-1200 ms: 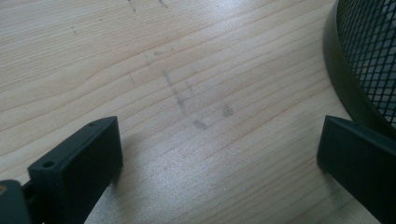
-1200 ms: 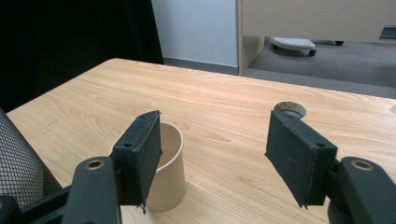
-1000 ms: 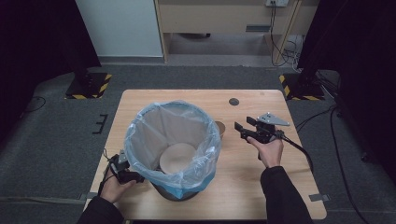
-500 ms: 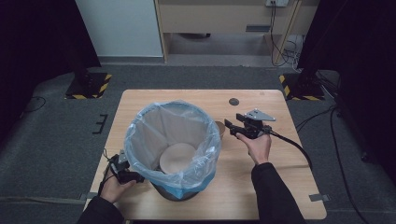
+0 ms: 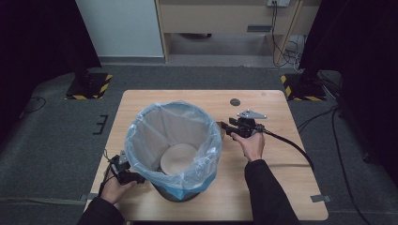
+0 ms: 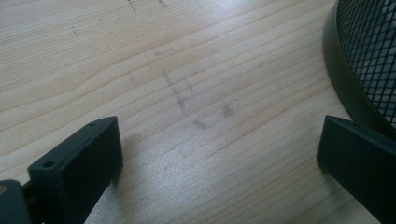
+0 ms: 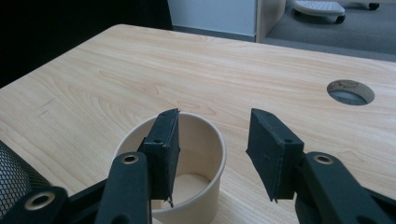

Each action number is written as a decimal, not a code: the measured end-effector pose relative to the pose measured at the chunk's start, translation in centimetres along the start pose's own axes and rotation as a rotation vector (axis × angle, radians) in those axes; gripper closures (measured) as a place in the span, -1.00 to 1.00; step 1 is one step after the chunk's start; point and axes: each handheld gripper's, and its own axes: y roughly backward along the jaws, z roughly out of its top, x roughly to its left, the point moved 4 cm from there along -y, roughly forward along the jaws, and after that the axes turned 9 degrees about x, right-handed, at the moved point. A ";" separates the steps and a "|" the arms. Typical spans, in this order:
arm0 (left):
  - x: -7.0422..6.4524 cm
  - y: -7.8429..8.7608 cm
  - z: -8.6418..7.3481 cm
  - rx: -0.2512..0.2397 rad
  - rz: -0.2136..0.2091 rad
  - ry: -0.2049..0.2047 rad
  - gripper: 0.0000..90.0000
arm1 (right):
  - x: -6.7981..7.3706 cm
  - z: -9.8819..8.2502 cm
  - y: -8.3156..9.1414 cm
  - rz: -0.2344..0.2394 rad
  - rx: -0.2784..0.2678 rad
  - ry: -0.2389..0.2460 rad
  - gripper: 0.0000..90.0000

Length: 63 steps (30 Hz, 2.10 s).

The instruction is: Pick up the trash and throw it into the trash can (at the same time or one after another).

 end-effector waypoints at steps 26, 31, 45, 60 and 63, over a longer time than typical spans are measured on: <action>0.0 0.0 0.0 0.000 0.000 0.000 -1.00 | 0.1 -1.1 -1.8 0.002 0.110 -0.018 0.49; 0.0 0.0 0.0 0.000 0.000 0.000 -1.00 | 0.3 -1.3 -2.2 0.003 0.129 -0.041 0.67; 0.0 0.0 0.0 0.000 0.000 -0.002 -1.00 | 0.3 -1.1 -1.1 -0.004 0.126 -0.052 0.86; 0.0 0.0 0.0 0.000 0.000 -0.003 -1.00 | -0.6 1.2 5.9 0.033 -0.057 -0.043 0.87; 0.0 0.0 0.0 0.000 0.000 -0.002 -1.00 | -0.7 1.4 7.7 0.044 -0.100 -0.048 0.87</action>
